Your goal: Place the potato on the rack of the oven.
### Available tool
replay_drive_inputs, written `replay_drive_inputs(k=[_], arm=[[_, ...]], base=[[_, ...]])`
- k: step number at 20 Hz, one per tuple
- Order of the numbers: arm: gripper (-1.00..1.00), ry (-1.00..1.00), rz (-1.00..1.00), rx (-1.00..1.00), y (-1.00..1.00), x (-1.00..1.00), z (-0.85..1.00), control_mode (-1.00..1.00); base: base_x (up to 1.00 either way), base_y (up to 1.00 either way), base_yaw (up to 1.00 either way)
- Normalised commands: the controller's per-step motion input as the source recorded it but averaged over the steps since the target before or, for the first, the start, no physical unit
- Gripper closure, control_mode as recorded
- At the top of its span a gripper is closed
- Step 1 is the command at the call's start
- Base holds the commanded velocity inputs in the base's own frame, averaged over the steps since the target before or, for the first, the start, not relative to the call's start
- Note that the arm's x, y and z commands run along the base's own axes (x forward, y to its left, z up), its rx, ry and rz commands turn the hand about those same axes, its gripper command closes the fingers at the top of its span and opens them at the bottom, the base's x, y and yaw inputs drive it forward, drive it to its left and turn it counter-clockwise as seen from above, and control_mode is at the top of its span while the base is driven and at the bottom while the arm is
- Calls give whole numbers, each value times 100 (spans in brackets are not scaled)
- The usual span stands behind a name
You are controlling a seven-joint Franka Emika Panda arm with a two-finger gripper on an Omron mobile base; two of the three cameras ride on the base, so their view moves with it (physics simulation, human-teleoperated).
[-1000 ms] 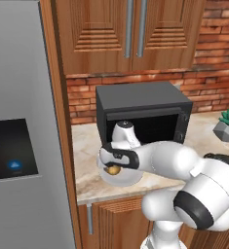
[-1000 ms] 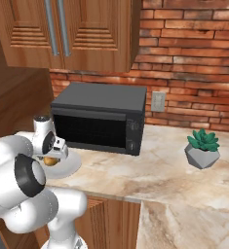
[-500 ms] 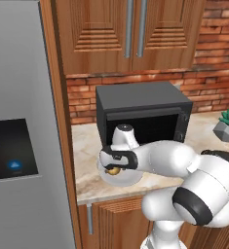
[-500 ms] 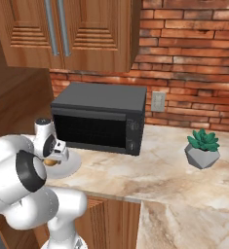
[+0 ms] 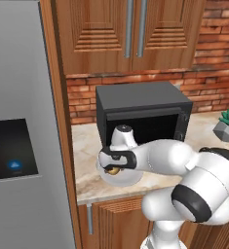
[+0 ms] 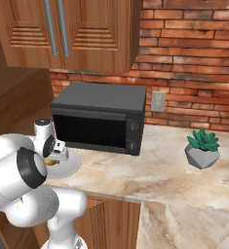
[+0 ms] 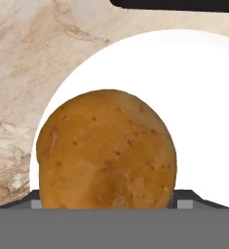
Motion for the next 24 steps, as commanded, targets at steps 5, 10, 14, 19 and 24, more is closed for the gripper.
replay_drive_inputs(k=[5,10,14,19,24], arm=[[100,-8,-4,-5,-23,-35,46,-100],[100,-1,-22,-11,-80,-67,98,-100],[100,-11,-19,-1,-80,-89,100,-100],[100,-9,-3,1,-60,-69,84,-100],[100,-18,0,0,-5,-74,33,-100]], base=[[0,0,0],[0,0,0],[0,0,0],[0,0,0],[0,0,0]])
